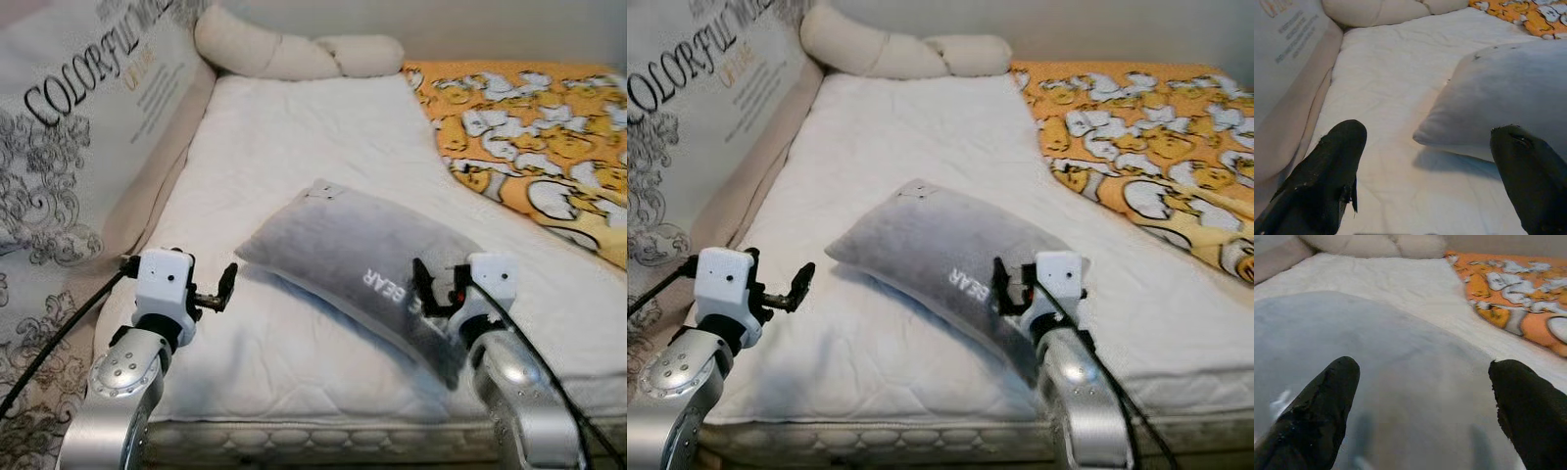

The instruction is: Clean up the room

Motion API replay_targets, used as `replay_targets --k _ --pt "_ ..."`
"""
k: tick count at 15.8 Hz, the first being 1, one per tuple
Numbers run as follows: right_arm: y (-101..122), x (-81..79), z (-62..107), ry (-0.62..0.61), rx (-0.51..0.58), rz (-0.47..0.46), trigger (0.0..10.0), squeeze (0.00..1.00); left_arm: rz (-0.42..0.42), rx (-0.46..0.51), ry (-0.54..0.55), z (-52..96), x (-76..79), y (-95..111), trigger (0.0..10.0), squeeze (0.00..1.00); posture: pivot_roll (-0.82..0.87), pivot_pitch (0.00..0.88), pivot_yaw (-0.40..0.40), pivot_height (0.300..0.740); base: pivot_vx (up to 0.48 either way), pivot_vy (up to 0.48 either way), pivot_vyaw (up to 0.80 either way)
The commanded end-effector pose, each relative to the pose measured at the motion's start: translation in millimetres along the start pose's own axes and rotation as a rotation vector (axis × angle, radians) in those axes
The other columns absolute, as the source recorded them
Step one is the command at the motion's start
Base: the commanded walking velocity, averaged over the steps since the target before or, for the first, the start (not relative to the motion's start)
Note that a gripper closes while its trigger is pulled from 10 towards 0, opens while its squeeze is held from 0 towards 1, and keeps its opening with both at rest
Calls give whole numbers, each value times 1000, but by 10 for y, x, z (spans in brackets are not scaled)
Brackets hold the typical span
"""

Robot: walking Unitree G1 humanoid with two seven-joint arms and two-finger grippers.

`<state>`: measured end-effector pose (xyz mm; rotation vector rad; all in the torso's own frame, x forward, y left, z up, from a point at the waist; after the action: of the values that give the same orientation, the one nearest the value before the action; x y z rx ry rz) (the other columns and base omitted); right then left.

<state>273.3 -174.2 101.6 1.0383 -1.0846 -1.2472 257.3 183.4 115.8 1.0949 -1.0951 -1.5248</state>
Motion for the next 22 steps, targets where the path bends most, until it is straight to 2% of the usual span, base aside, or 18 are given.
replay_targets --k 1,3,4,5,6,7,8,9,10,11,13,14,16,17,18,19,21,22 --pt "24 141 -80 -55 -20 18 10000 0 -23 -39 -28 -71 28 -41 10000 0 14 0 19 740 0 0 0" --pt "21 278 -217 -87 -56 78 10000 0 -56 -92 -74 -214 59 -95 10000 0 14 0 15 740 0 0 0" --pt "28 409 -350 -112 -86 131 10000 0 -56 -153 -128 -354 106 -147 10000 0 10 0 14 740 0 0 0" --pt "21 526 -474 -139 -111 178 10000 0 -57 -213 -221 -458 218 -212 10000 0 5 0 17 740 0 0 0" --pt "12 580 -534 -153 -128 194 10000 0 -45 -244 -258 -509 276 -248 10000 0 3 0 15 740 0 0 0" --pt "-26 694 -636 -186 -180 254 10000 0 5 -328 -317 -633 425 -340 10000 0 3 0 8 740 0 0 0" --pt "-81 725 -679 -176 -229 321 10000 0 26 -387 -361 -717 559 -406 10000 0 1 0 6 740 0 0 0" --pt "-100 718 -689 -163 -243 339 10000 0 27 -401 -371 -740 594 -423 10000 0 -1 0 7 740 0 0 0" --pt "-134 670 -705 -124 -264 357 10000 0 31 -423 -387 -774 651 -448 10000 0 -3 0 6 740 0 0 0" --pt "-202 457 -712 13 -295 380 10000 0 18 -467 -430 -848 839 -511 10000 0 -8 0 2 740 0 0 0" --pt "-228 225 -709 141 -303 371 10000 0 -8 -496 -472 -924 1055 -548 10000 0 -11 0 3 740 0 0 0" --pt "-199 -16 -668 274 -300 343 10000 0 13 -497 -504 -999 1294 -521 10000 0 -29 0 10 740 0 0 0" --pt "-150 -175 -604 373 -297 309 10000 0 80 -478 -519 -1038 1433 -462 10000 0 -40 0 16 740 0 0 0" --pt "-112 -255 -562 431 -291 283 10000 0 120 -461 -515 -1073 1457 -412 10000 0 -46 0 20 740 0 0 0" --pt "-51 -347 -487 510 -287 243 10000 0 166 -432 -484 -1140 1408 -325 10000 0 -52 0 25 740 0 0 0" --pt "-24 -379 -452 538 -288 225 10000 0 184 -420 -467 -1174 1375 -289 10000 0 -52 0 25 740 0 0 0" --pt "54 -469 -292 644 -305 193 10000 0 248 -351 -408 -1274 1156 -112 10000 0 -50 0 27 740 0 0 0" --pt "54 -520 -183 707 -325 193 10000 0 247 -327 -386 -1272 987 -81 10000 0 -44 0 25 740 0 0 0"
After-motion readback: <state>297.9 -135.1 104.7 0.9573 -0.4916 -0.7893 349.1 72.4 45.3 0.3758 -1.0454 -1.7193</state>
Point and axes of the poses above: a point about 5 cm out from each wrist's last joint towards the gripper, its own z axis pointing back from the gripper into the wrist, its own y axis along the axis of the wrist's last joint, x = y × z, the point moved 2 cm from there along -z, pointing out of the wrist towards the gripper
